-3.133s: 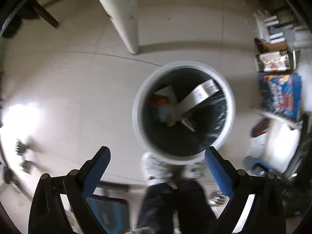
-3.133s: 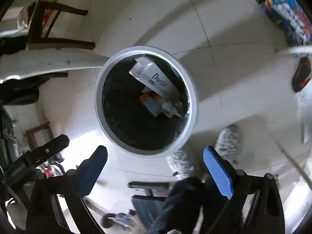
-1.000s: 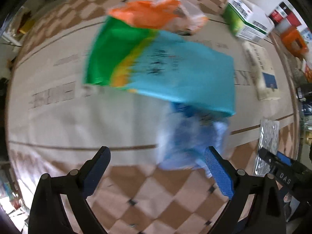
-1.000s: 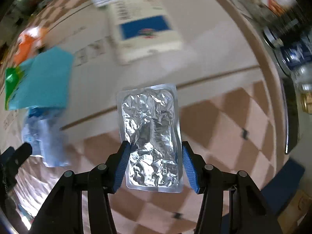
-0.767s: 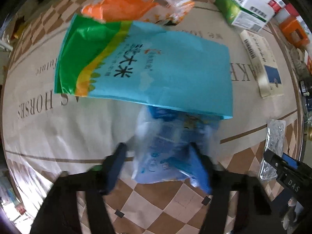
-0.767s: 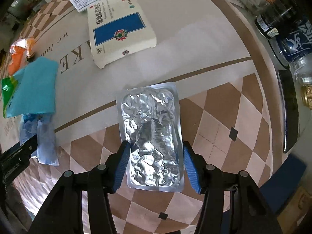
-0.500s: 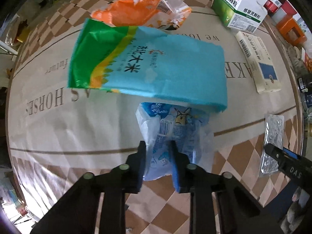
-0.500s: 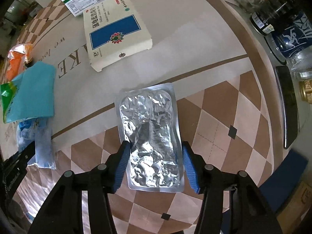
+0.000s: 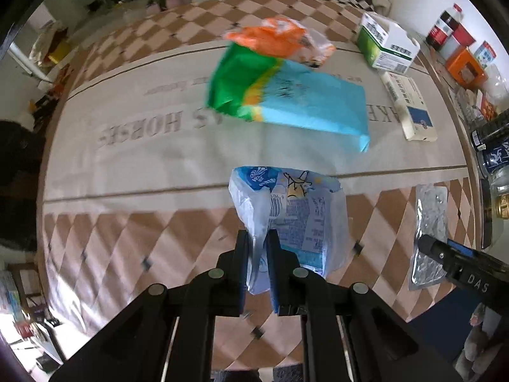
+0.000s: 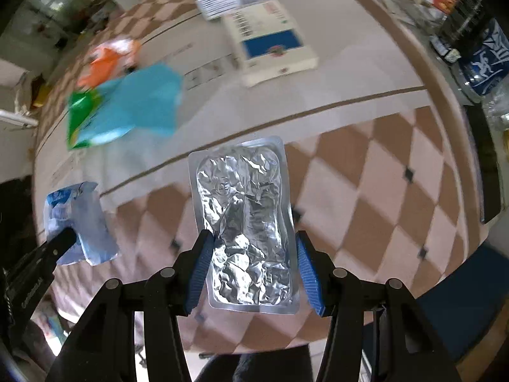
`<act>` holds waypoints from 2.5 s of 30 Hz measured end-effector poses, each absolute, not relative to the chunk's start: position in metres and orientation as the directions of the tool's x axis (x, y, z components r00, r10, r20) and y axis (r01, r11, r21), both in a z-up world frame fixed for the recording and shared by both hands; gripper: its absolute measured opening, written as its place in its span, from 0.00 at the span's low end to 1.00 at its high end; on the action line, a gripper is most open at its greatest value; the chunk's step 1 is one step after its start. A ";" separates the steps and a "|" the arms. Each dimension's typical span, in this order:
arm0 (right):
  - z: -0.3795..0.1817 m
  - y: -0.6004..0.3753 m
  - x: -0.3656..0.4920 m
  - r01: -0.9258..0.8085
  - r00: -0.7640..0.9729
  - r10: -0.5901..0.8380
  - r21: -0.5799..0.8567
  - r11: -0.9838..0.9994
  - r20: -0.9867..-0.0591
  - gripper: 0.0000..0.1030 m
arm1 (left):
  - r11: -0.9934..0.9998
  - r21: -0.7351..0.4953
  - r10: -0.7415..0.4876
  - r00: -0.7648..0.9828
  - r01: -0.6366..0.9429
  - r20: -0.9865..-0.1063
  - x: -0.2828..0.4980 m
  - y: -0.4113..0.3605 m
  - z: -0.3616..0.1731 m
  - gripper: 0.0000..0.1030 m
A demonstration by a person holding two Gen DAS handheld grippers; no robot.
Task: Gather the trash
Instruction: 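Carry the wrapper and foil pack to the trash bin and release, then swing both tools back up toward the table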
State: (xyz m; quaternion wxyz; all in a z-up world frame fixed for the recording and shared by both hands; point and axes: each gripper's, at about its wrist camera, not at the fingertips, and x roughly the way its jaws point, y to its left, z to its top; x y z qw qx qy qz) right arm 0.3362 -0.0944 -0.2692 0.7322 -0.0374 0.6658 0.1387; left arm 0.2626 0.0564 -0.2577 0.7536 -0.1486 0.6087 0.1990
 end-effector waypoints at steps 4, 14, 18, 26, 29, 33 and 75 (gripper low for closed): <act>-0.269 -0.069 0.289 -0.318 0.053 0.188 0.162 0.934 -0.981 0.52 | 0.850 0.017 0.129 0.177 -0.526 -0.976 0.210 0.071 -0.270 0.08; -0.279 -0.016 0.119 -0.419 -0.003 0.273 0.249 0.873 -0.962 0.41 | 0.789 -0.030 0.099 0.176 -0.613 -0.979 0.031 0.096 -0.278 0.08; -0.328 0.001 0.053 -0.413 -0.025 0.282 0.267 0.871 -0.959 0.41 | 0.752 -0.062 0.044 0.145 -0.656 -0.988 -0.034 0.104 -0.326 0.08; -0.356 -0.035 0.057 -0.185 0.137 0.258 0.232 0.955 -0.956 0.67 | 0.749 -0.063 0.084 0.189 -0.660 -0.978 -0.044 0.092 -0.350 0.08; -0.348 -0.045 0.068 -0.155 0.121 0.276 0.257 0.954 -0.953 0.41 | 0.751 -0.063 0.094 0.201 -0.657 -0.975 -0.043 0.088 -0.351 0.08; -0.366 -0.036 0.042 -0.270 0.102 0.233 0.199 0.942 -0.967 0.42 | 0.742 -0.061 0.064 0.161 -0.667 -0.985 -0.064 0.083 -0.384 0.08; -0.536 0.007 -0.067 -0.536 -0.003 0.011 0.011 0.844 -1.000 0.99 | 0.787 0.003 -0.002 -0.007 -0.617 -1.000 -0.150 0.082 -0.482 0.92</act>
